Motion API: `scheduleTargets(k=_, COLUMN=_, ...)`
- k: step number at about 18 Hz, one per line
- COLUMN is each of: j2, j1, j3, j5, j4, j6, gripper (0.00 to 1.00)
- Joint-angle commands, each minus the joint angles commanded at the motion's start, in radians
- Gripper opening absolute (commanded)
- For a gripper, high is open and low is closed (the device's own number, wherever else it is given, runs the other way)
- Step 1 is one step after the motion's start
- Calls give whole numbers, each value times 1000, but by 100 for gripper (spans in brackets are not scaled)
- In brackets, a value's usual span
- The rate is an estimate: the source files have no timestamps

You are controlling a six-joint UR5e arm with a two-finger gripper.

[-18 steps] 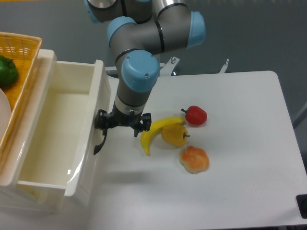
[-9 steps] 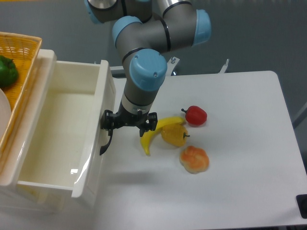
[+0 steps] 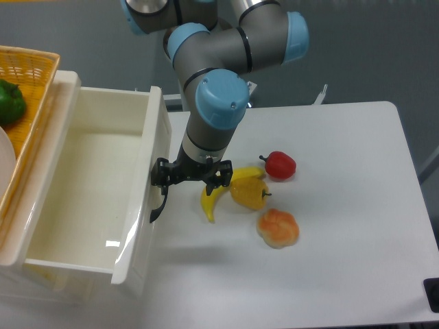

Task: Slide open the top white drawer
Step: 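Pull the handle away from the cabinet, sliding the drawer out, then continue pulling the drawer handle outward to open it fully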

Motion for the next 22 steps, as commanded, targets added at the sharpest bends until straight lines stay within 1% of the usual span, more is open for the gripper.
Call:
scheduleTargets(k=12, j2=0, j1=14, j3=0, j5=-11, j4=2, j6=2, gripper=100)
scheduleTargets(k=22, j2=-3, j1=21, j3=-2, j5=-74, j4=2, j6=2, gripper=100)
